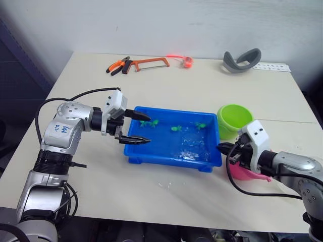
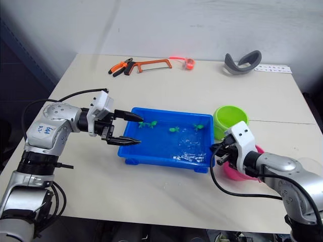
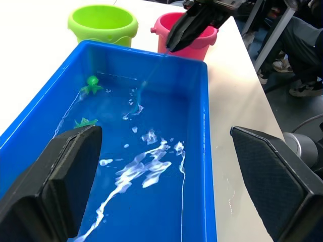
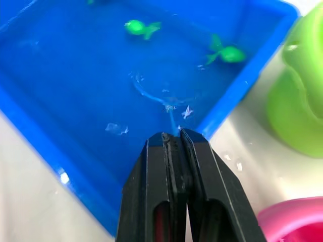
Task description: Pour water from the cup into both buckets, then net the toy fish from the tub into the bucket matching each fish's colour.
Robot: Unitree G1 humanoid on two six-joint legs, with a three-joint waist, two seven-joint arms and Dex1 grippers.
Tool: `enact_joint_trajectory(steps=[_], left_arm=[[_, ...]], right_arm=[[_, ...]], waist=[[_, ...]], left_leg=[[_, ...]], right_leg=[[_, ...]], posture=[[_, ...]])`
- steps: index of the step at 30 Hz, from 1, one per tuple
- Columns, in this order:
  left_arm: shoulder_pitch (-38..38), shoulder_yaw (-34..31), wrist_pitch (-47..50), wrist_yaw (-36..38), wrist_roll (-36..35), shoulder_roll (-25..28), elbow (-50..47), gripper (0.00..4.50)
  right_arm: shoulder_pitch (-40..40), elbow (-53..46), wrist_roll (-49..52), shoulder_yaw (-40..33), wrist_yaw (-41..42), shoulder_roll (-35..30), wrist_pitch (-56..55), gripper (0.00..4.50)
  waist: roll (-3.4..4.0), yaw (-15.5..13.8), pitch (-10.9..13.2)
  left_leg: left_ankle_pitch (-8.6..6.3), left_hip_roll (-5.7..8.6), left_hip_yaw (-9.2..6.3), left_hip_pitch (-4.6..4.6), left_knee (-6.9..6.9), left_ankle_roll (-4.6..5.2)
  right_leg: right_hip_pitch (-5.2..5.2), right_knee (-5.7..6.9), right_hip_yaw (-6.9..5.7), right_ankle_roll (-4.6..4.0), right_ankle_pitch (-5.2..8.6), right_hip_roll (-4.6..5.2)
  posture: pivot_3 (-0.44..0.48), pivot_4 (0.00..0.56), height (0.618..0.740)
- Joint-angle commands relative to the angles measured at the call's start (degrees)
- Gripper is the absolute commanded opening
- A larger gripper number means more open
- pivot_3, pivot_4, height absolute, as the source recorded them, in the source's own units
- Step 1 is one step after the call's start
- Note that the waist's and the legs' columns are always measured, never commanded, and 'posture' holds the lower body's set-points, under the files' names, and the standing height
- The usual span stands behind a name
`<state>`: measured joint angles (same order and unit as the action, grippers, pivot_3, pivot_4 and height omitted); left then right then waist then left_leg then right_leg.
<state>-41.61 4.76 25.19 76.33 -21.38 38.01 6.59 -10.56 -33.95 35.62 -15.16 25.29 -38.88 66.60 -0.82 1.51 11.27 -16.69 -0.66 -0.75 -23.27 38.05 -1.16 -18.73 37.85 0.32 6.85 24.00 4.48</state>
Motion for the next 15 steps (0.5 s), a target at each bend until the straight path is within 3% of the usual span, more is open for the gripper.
enact_joint_trajectory(steps=[1, 15], left_arm=[[-0.2, -0.9, 0.1, -0.2, -1.4, 0.1, -2.4, 4.44], [-1.5, -0.2, -0.3, 0.2, -1.1, -1.1, -0.9, 4.44]], right_arm=[[-1.3, 0.5, -1.7, -2.0, -3.4, 0.3, -0.2, 0.00], [-0.4, -2.7, -6.0, 0.2, -4.6, -1.7, -7.6, 0.00]], waist=[[0.00, 0.0, 0.0], [0.00, 0.0, 0.0]], left_leg=[[0.00, 0.00, -0.01, 0.00, -0.01, 0.00], [0.00, 0.02, 0.01, 0.00, -0.01, 0.00]], right_leg=[[0.00, 0.00, 0.01, 0.00, 0.00, 0.00], [0.00, -0.01, 0.02, 0.00, 0.00, 0.00]], posture=[[0.000, 0.150, 0.740], [0.000, 0.150, 0.740]])
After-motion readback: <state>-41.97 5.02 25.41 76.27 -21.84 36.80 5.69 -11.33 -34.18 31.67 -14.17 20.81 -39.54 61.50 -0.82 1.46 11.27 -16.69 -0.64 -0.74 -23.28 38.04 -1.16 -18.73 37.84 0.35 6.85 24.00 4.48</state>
